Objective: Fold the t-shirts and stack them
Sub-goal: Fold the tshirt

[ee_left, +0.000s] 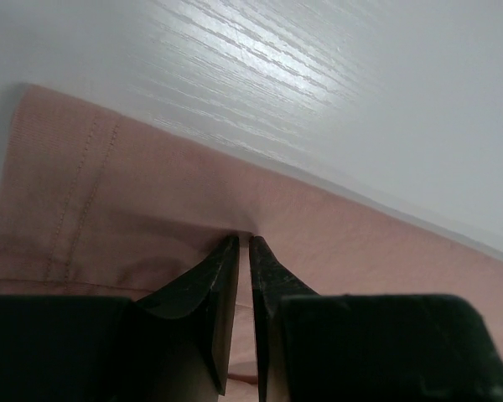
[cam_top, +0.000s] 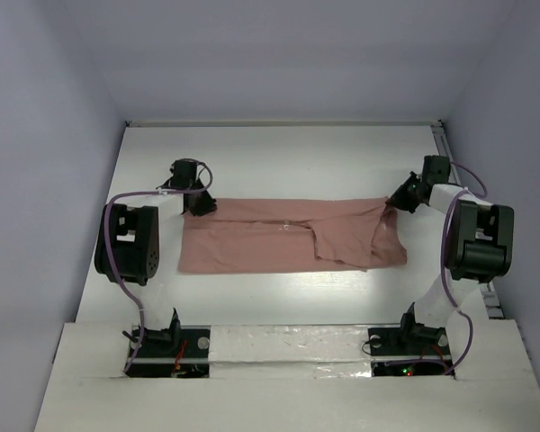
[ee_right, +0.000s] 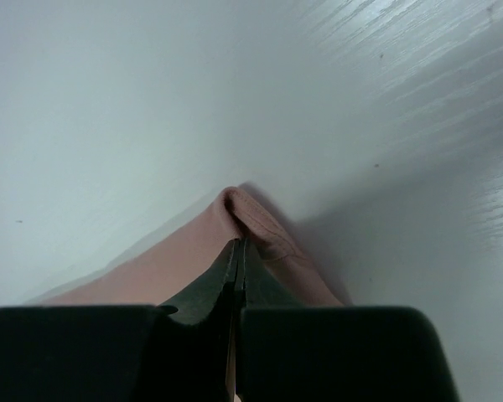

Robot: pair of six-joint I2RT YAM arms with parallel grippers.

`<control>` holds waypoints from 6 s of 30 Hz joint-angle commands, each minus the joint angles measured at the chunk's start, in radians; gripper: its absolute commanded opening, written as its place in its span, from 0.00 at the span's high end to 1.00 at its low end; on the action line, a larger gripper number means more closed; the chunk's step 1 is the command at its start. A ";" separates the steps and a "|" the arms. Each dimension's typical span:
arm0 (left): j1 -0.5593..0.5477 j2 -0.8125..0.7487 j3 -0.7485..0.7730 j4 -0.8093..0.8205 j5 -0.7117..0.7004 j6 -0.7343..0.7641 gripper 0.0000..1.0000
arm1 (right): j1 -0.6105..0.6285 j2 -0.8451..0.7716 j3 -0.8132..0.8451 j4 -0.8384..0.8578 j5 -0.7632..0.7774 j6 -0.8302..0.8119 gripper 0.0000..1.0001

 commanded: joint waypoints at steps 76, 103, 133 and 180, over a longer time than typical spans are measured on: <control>-0.223 -0.597 0.269 -0.342 -0.033 0.073 1.00 | 1.061 0.215 -0.037 0.381 0.120 0.643 0.69; -0.433 -0.493 -0.100 -0.503 0.034 0.099 0.63 | 0.831 -0.966 -0.660 -0.444 0.050 0.498 0.28; -0.433 -0.343 -0.377 -0.384 0.277 0.080 0.71 | 0.911 -0.850 -0.861 -0.032 -0.067 0.718 0.76; -0.338 0.508 1.064 -0.465 -0.004 0.069 1.00 | 0.322 0.078 0.316 -0.127 0.140 0.011 1.00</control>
